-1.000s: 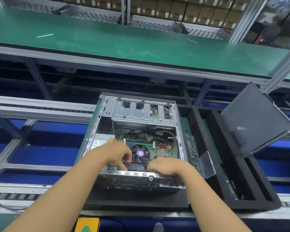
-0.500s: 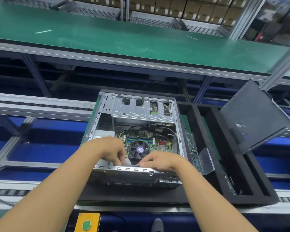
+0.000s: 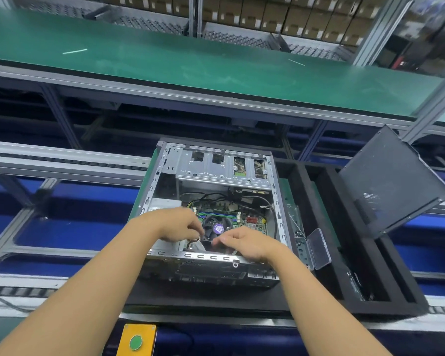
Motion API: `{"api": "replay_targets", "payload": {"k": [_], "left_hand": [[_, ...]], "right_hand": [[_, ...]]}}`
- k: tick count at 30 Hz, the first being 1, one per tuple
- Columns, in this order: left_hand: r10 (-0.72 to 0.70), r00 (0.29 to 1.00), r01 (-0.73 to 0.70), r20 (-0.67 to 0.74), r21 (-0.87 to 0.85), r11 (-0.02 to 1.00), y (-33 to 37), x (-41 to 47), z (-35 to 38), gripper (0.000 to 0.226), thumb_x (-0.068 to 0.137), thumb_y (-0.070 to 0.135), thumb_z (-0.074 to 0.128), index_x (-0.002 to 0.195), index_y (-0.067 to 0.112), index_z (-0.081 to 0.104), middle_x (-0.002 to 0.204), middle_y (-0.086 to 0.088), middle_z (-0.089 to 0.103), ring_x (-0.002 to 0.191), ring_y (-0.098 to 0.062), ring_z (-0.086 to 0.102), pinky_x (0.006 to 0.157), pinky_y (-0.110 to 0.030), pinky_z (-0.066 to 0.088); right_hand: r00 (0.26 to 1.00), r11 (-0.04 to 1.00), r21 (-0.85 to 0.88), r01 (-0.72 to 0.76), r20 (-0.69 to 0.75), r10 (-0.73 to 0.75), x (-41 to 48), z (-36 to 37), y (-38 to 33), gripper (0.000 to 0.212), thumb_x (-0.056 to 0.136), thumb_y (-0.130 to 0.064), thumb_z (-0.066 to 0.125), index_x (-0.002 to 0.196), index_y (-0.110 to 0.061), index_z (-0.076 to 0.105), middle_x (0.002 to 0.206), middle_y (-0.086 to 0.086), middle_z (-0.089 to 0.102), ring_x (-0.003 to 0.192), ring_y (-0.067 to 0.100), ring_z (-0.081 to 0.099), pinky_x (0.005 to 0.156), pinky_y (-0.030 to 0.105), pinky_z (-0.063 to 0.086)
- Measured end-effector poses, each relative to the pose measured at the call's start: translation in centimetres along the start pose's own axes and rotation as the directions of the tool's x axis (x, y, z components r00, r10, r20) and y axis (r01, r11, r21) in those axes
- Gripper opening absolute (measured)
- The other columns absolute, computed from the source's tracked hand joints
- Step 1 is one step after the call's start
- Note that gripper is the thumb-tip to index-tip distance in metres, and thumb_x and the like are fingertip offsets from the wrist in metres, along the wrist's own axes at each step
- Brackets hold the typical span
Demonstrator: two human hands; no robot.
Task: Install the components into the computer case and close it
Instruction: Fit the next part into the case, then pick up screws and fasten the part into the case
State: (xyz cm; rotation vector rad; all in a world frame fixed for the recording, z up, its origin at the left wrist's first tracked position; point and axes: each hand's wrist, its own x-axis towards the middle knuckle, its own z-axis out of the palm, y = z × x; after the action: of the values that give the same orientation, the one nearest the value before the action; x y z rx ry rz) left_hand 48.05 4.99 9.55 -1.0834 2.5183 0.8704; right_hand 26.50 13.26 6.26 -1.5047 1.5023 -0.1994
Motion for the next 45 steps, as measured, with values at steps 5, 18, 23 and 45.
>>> {"api": "replay_targets", "payload": {"k": [5,18,23,45], "left_hand": [[-0.26,0.759,-0.08,-0.597,-0.483,0.872,1.7,-0.4,1.0,0.027,0.096,0.045,0.054,0.081,0.031,0.071,0.054,0.004,0.066,0.04,-0.011,0.06,0.043,-0.024,0.048],[-0.515,0.842,-0.437,-0.165,-0.768,-0.469,13.7,-3.9,4.2,0.054,0.106,0.043,0.033,0.147,0.009,0.043,0.15,-0.006,0.046,0.141,-0.021,0.039,0.12,-0.04,0.025],[-0.656,0.687,-0.4,-0.312,-0.916,0.017,12.3,-8.6,8.4,0.03,0.103,0.016,0.044,0.123,0.004,0.063,0.112,-0.012,0.072,0.102,-0.022,0.07,0.09,-0.037,0.056],[-0.951,0.28,0.487,0.13,-0.873,0.024,-13.9,-23.5,27.9,0.056,0.088,0.031,0.071,0.131,-0.001,0.054,0.134,-0.019,0.057,0.117,-0.032,0.057,0.084,-0.028,0.041]], "right_hand": [[0.924,0.955,0.218,0.201,-0.366,-0.111,-0.3,0.7,-2.0,0.029,0.107,-0.018,0.05,0.108,-0.036,0.072,0.1,-0.01,0.077,0.083,0.008,0.068,0.091,0.041,0.059],[0.917,0.944,0.064,0.324,-0.266,-0.297,-2.3,4.9,-5.3,0.06,0.109,-0.049,0.012,0.164,-0.026,0.006,0.171,-0.011,0.0,0.156,0.005,-0.002,0.129,0.04,0.0],[0.89,0.948,0.052,0.313,-0.363,-0.274,-2.6,7.4,-5.5,0.032,0.11,-0.031,0.036,0.11,-0.025,0.068,0.114,-0.002,0.069,0.108,0.015,0.062,0.088,0.03,0.047],[0.977,0.944,0.329,-0.034,0.212,-0.039,4.5,29.9,-14.3,0.052,0.102,-0.002,0.046,0.15,-0.022,0.045,0.139,-0.002,0.056,0.105,0.011,0.06,0.083,0.026,0.051]]}}
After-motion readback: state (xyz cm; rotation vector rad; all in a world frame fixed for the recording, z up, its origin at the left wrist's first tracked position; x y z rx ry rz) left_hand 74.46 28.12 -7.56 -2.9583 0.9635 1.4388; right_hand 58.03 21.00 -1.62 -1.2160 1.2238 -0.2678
